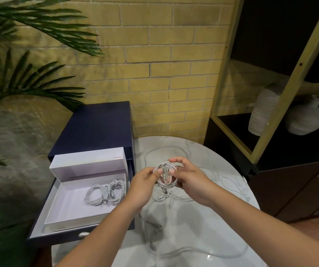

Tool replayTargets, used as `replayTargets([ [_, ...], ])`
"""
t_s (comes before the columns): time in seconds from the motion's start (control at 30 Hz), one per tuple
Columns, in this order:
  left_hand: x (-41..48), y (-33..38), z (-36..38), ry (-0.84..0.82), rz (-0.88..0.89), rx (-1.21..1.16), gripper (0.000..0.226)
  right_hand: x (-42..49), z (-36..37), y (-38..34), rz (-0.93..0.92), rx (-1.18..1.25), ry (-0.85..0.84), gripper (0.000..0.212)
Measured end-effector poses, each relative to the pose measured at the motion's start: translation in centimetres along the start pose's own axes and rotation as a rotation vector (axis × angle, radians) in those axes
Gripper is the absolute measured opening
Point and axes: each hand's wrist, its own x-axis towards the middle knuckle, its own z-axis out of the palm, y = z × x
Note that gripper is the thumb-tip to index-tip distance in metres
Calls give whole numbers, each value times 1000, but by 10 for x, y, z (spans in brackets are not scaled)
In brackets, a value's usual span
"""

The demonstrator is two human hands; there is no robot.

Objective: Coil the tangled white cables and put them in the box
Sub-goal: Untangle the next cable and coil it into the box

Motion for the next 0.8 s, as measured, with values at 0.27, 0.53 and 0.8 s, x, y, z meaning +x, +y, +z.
replayTargets([
  [0.27,-3,0,0,-109,-67,-168,19,1,-3,-2,5,-90,-54,36],
  [0.53,-6,8,-7,-269,-148,-347,19,6,-17,0,-179,-791,126,14],
  [0.8,0,10,-8,-238,-82,45,36,7,-12,3,-280,-946,59,19],
])
